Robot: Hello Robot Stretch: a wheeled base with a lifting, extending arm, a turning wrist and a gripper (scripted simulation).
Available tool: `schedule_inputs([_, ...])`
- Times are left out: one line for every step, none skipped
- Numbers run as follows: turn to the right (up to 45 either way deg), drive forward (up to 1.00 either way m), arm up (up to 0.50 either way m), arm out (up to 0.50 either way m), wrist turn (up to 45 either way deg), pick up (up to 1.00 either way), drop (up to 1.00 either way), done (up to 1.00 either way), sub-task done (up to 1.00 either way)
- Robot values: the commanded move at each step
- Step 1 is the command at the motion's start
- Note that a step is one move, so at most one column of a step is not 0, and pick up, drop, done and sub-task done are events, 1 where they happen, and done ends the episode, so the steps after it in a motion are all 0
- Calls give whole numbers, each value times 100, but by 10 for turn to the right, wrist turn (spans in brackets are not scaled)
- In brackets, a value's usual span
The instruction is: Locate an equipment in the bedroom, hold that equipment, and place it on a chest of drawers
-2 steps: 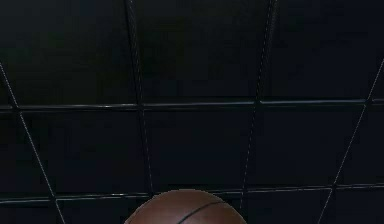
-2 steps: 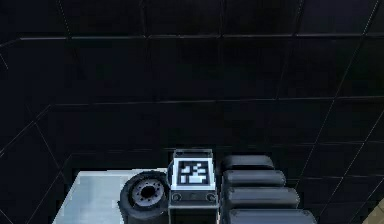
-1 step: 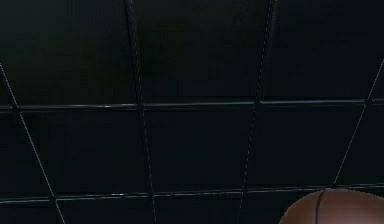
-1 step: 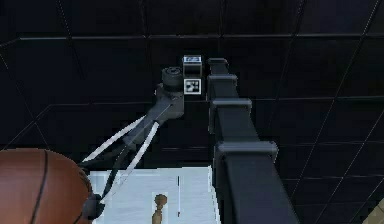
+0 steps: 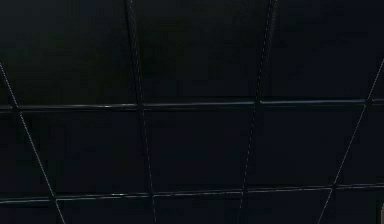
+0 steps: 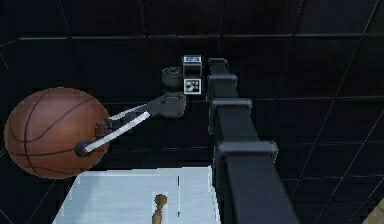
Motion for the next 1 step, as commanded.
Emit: schedule_inputs([0, 0, 0, 0, 360, 0, 0, 0, 0])
